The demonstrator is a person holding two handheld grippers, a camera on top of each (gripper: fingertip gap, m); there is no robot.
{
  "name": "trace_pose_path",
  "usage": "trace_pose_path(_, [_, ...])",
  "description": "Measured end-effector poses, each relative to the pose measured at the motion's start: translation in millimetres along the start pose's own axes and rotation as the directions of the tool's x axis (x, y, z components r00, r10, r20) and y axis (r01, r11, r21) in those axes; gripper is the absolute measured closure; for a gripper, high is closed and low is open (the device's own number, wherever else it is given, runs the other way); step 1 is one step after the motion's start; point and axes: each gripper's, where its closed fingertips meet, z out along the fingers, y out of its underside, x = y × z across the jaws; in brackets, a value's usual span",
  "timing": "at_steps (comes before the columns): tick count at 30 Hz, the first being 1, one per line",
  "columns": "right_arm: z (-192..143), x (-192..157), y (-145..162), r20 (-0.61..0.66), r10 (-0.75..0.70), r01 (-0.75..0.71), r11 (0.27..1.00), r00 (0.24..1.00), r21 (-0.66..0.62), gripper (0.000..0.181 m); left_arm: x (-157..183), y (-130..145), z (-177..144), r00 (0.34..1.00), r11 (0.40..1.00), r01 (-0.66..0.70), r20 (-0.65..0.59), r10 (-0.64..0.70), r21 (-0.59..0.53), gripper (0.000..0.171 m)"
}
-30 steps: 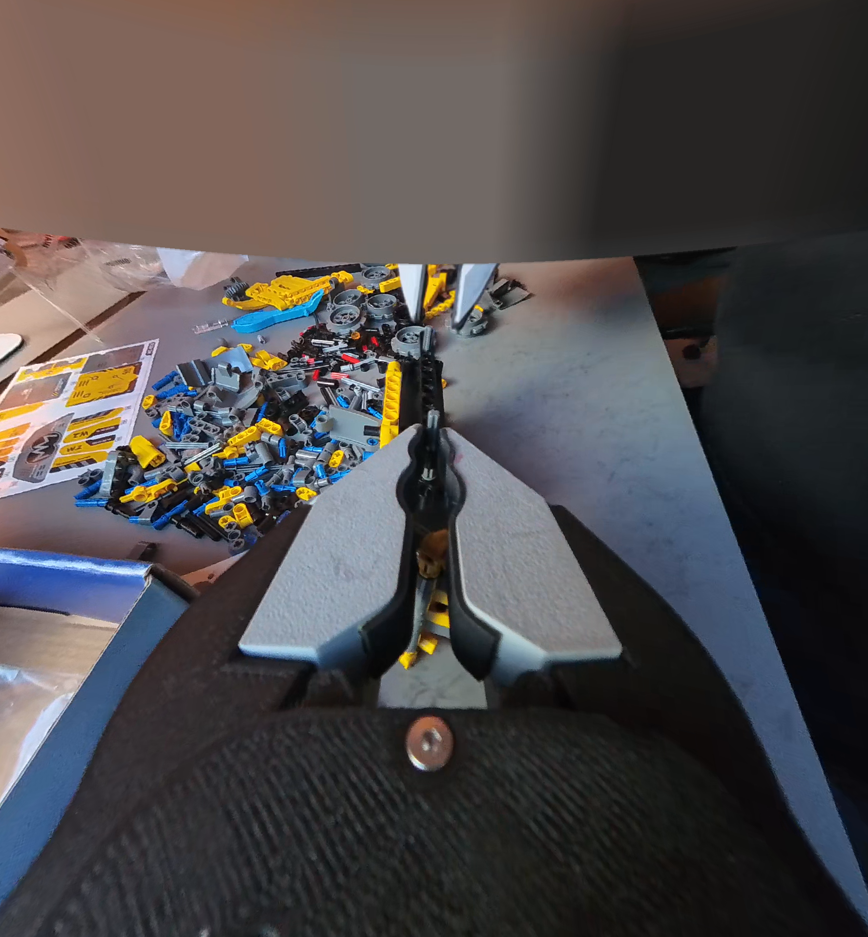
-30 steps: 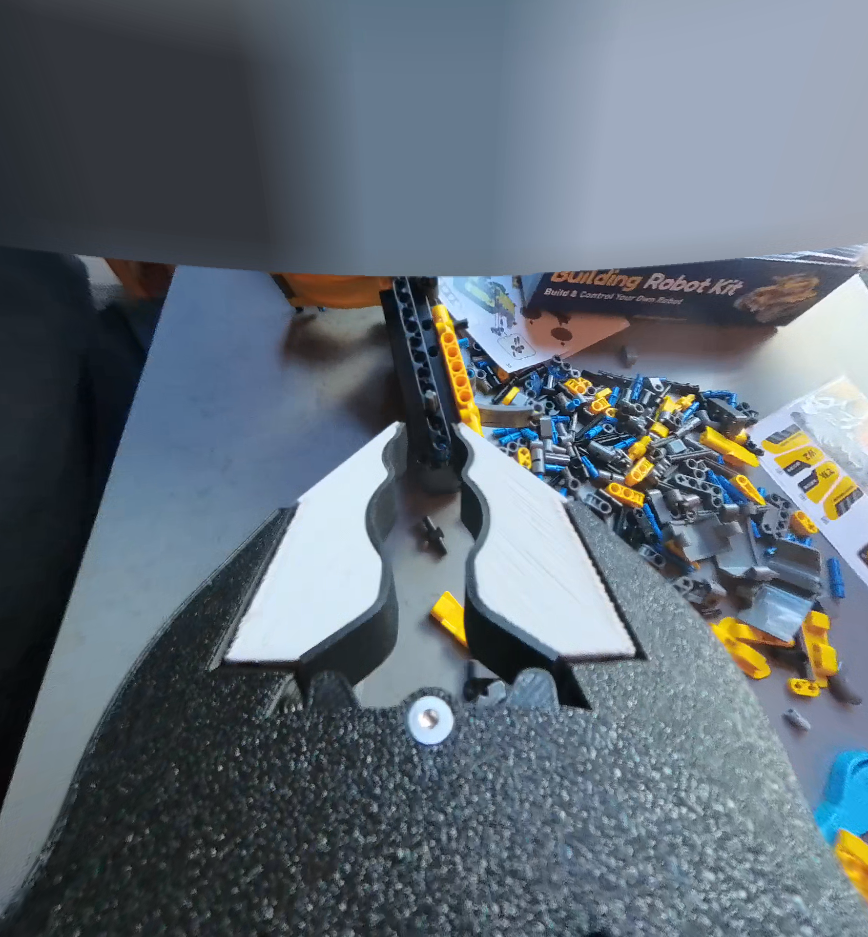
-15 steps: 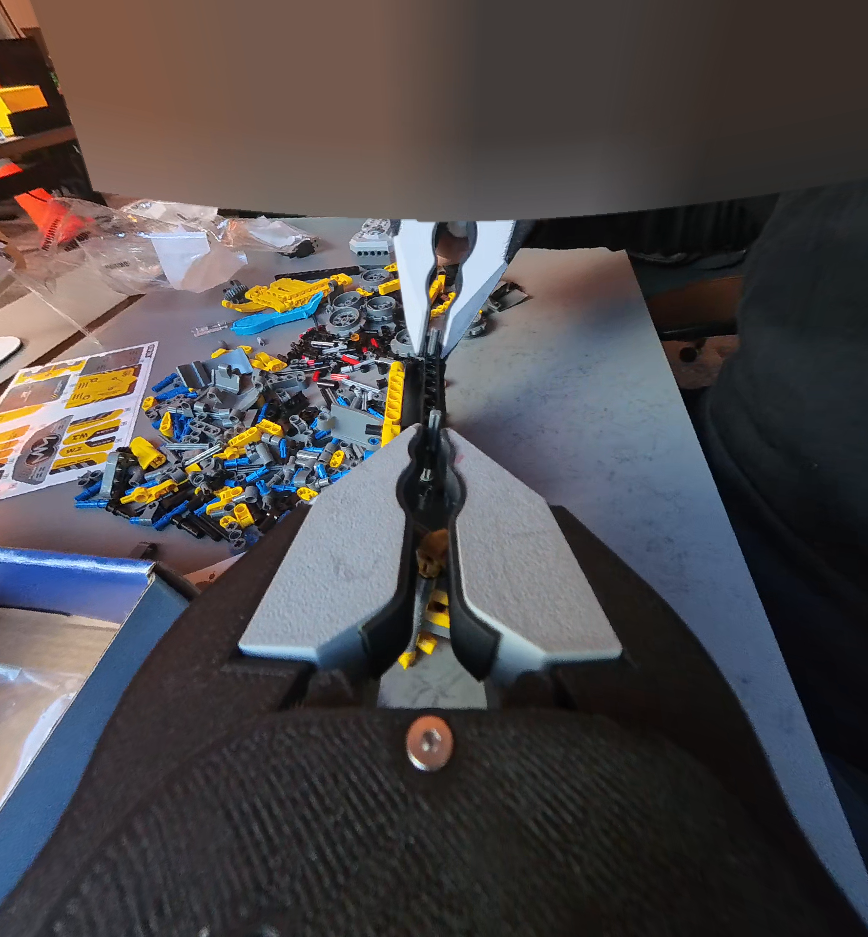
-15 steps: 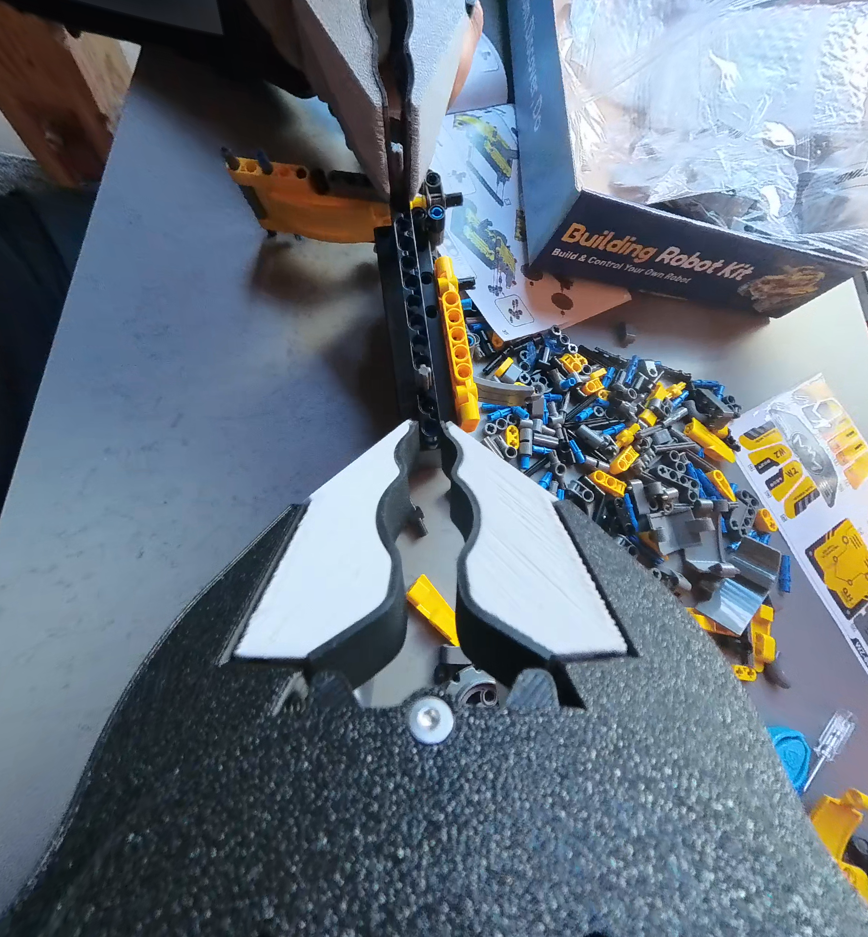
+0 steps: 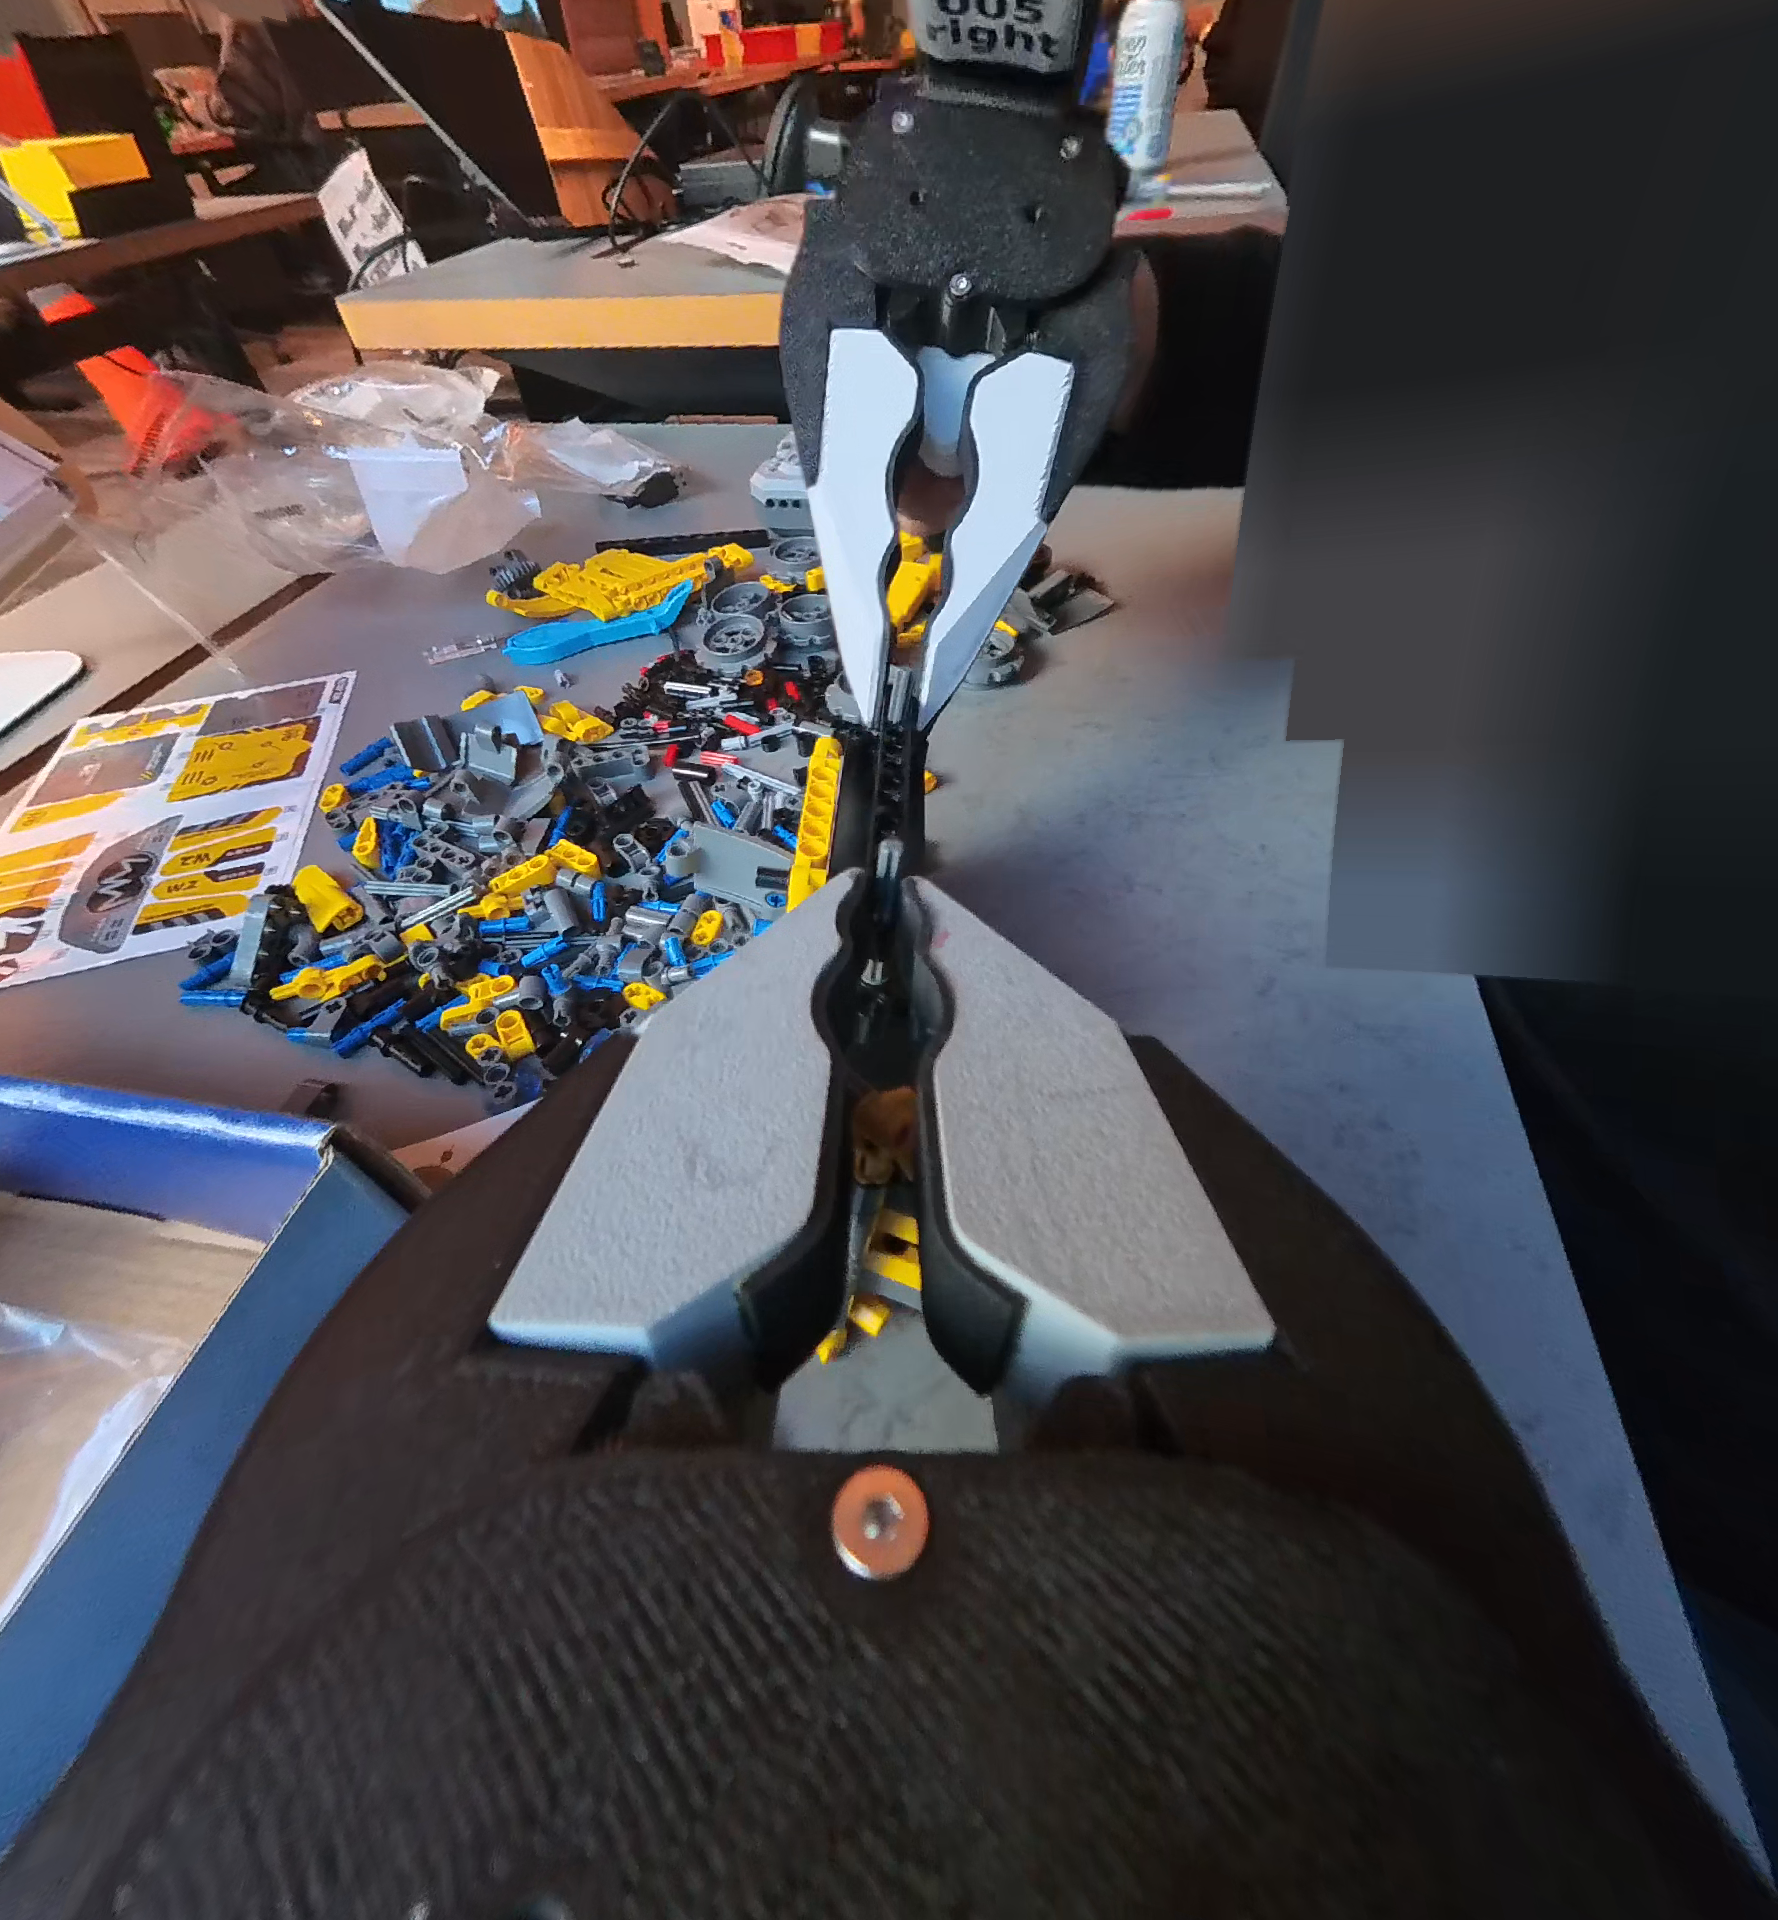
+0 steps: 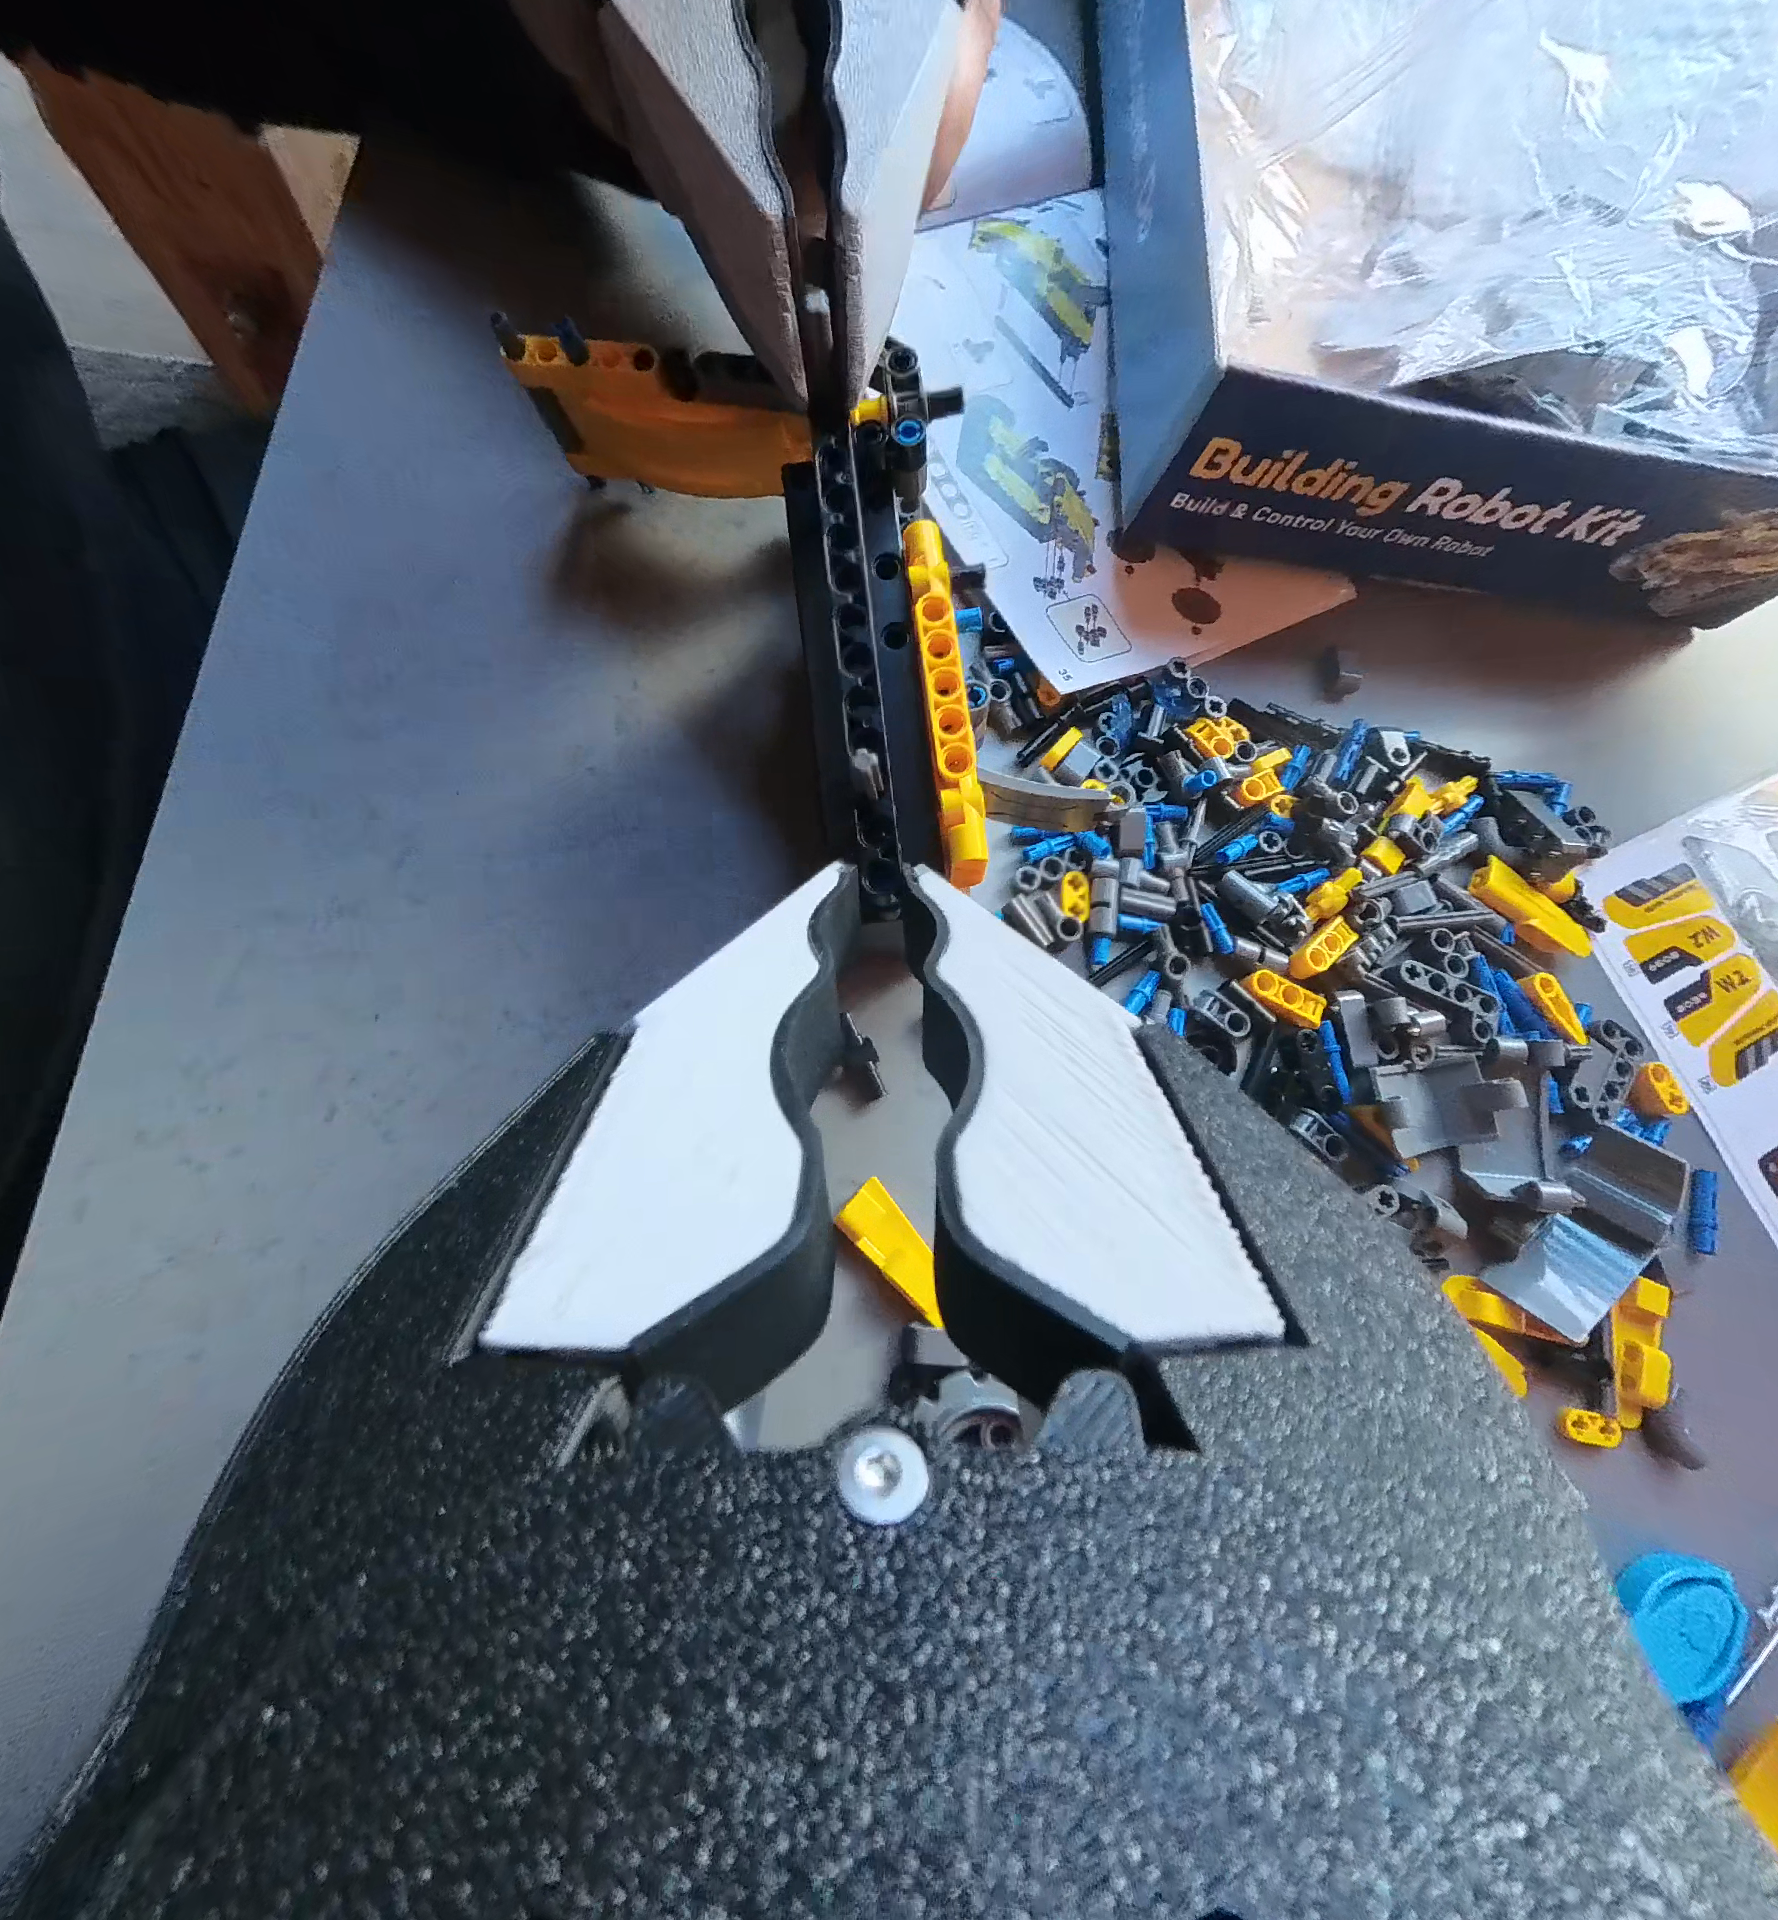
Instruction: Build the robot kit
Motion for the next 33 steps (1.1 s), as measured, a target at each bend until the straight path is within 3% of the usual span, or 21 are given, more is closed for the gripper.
trace_pose_path(33, [3.1, 6.0, -0.5, 0.14, 0.113, -0.109, 0.993, 0.984, -0.033, 0.173, -6.2, -0.5, -0.6, 0.995, 0.997, 0.081, 0.053, -0.081, 0.012, 0.171])
